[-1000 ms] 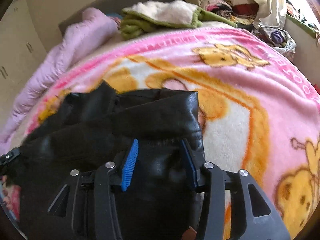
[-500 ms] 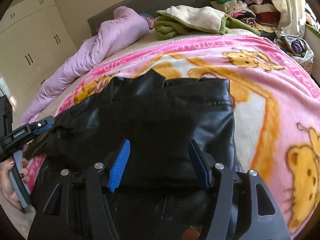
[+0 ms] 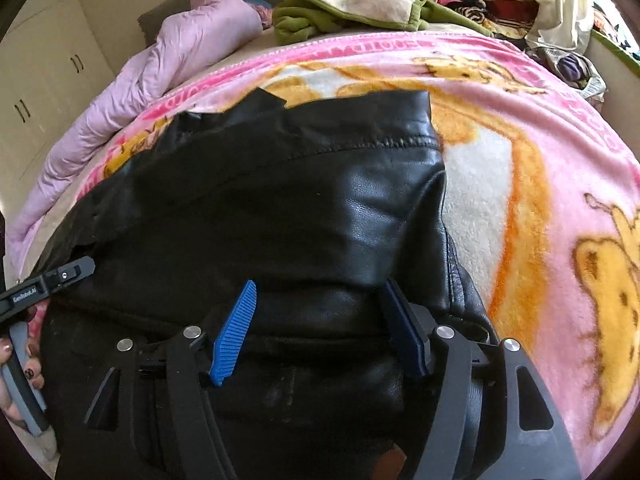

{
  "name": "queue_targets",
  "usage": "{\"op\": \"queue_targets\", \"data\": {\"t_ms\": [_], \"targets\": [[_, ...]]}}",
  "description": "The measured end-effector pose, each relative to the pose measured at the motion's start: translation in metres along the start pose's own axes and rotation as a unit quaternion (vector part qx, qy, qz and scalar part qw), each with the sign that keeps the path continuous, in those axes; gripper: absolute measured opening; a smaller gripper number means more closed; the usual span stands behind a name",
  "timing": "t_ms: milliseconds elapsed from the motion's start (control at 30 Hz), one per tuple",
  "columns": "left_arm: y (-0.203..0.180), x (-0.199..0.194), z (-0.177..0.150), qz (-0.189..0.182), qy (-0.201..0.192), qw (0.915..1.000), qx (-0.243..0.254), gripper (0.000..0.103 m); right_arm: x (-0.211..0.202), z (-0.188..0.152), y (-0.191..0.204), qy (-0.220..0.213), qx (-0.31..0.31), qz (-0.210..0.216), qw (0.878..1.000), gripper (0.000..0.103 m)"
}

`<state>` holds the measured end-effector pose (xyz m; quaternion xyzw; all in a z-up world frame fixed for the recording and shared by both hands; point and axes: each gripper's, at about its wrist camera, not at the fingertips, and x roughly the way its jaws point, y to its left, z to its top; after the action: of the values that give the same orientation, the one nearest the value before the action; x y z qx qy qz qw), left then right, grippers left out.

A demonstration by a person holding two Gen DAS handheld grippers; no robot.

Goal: Fold large clothes

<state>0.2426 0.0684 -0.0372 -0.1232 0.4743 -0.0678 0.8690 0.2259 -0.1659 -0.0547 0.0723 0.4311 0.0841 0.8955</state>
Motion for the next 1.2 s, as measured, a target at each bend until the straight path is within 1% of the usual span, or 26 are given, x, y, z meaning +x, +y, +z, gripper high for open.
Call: {"op": "queue_targets", "data": {"t_ms": [33,100,167,233,367,500,533,567,633,767,967,1033,1133,1200], "targets": [[0.001,-0.002,0.0,-0.006,-0.003,1.0,-0.005,0.049,-0.005,0.0,0.002,-0.003,0.002,0.011,1.0,0.071],[0.002,-0.007,0.001,-0.015,-0.008,0.9998,-0.012,0.05,-0.014,-0.001,0.005,-0.012,0.008,0.027,1.0,0.075],[0.001,-0.012,0.0,-0.019,-0.014,0.9996,-0.013,0.058,-0.022,-0.004,0.009,-0.022,0.009,0.036,0.999,0.083],[-0.003,-0.018,-0.001,-0.021,-0.022,0.9995,-0.008,0.063,-0.028,-0.006,0.011,-0.03,0.01,0.038,0.999,0.089],[-0.011,-0.03,-0.004,-0.019,-0.038,0.9991,0.001,0.072,-0.041,-0.012,0.013,-0.048,0.015,0.041,0.998,0.096],[-0.013,-0.037,-0.009,-0.028,-0.046,0.9986,0.002,0.073,-0.051,-0.022,0.018,-0.059,0.027,0.059,0.996,0.097],[-0.013,-0.038,-0.01,-0.025,-0.048,0.9985,0.004,0.076,-0.054,-0.025,0.02,-0.062,0.029,0.061,0.996,0.098],[-0.014,-0.039,-0.011,-0.022,-0.051,0.9985,0.006,0.085,-0.057,-0.028,0.023,-0.066,0.029,0.062,0.996,0.098],[-0.016,-0.042,-0.013,-0.012,-0.058,0.9982,0.012,0.093,-0.062,-0.032,0.029,-0.072,0.026,0.062,0.995,0.098],[-0.023,-0.05,-0.019,-0.006,-0.074,0.9967,0.034,0.094,-0.068,-0.037,0.041,-0.084,0.014,0.055,0.995,0.098],[-0.033,-0.055,-0.03,0.016,-0.075,0.9945,0.071,0.094,-0.075,-0.043,0.053,-0.096,-0.001,0.047,0.994,0.099],[-0.033,-0.059,-0.031,0.023,-0.077,0.9941,0.074,0.094,-0.077,-0.044,0.057,-0.097,-0.006,0.045,0.994,0.099],[-0.03,-0.068,-0.032,0.022,-0.085,0.9936,0.071,0.094,-0.079,-0.042,0.066,-0.098,-0.015,0.049,0.994,0.099],[-0.025,-0.077,-0.033,0.029,-0.091,0.9933,0.066,0.094,-0.08,-0.039,0.071,-0.099,-0.021,0.05,0.994,0.099]]}}
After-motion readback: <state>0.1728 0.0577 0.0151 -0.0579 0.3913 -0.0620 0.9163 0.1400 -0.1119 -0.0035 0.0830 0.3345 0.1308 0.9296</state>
